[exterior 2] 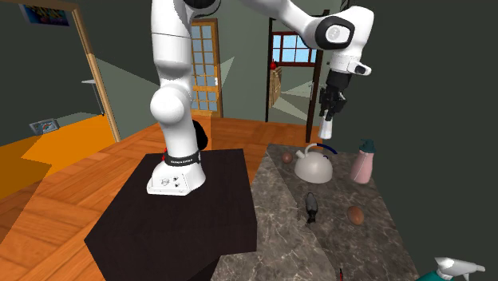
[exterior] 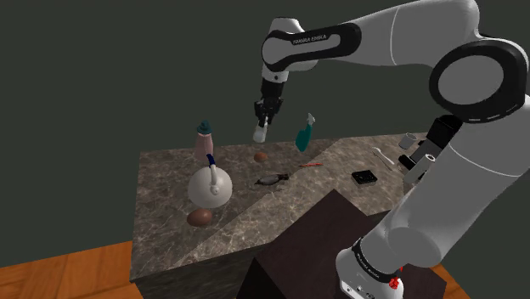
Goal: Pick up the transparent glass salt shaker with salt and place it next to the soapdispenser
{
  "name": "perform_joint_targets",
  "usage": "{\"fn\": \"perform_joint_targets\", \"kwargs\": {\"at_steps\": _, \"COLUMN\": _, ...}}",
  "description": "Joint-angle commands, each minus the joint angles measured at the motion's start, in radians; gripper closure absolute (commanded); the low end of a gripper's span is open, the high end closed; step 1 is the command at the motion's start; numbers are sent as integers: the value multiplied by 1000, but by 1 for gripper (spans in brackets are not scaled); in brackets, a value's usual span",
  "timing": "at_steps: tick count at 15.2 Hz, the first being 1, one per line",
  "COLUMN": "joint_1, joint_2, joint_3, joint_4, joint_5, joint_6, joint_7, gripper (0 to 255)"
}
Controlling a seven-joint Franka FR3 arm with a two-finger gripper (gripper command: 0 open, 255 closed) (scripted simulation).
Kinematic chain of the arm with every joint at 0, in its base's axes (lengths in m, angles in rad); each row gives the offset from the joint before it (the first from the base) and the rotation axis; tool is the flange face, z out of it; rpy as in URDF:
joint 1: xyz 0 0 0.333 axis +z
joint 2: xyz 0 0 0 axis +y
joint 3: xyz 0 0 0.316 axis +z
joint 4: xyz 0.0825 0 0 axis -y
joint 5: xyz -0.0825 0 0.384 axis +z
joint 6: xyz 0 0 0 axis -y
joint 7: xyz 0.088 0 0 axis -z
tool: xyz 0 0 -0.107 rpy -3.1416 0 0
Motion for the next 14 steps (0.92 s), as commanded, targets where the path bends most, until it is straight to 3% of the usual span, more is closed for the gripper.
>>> {"fn": "perform_joint_targets", "kwargs": {"at_steps": 1, "joint_1": 2, "joint_2": 86, "joint_3": 3, "joint_4": 113, "joint_5": 5, "joint_6": -27, "joint_7": 5, "gripper": 255}}
{"fn": "perform_joint_targets", "kwargs": {"at_steps": 8, "joint_1": 0, "joint_2": 370, "joint_3": 11, "joint_4": 532, "joint_5": 15, "joint_6": -161, "joint_7": 23, "gripper": 255}}
{"fn": "perform_joint_targets", "kwargs": {"at_steps": 14, "joint_1": 1, "joint_2": 386, "joint_3": 11, "joint_4": 477, "joint_5": 17, "joint_6": -90, "joint_7": 18, "gripper": 255}}
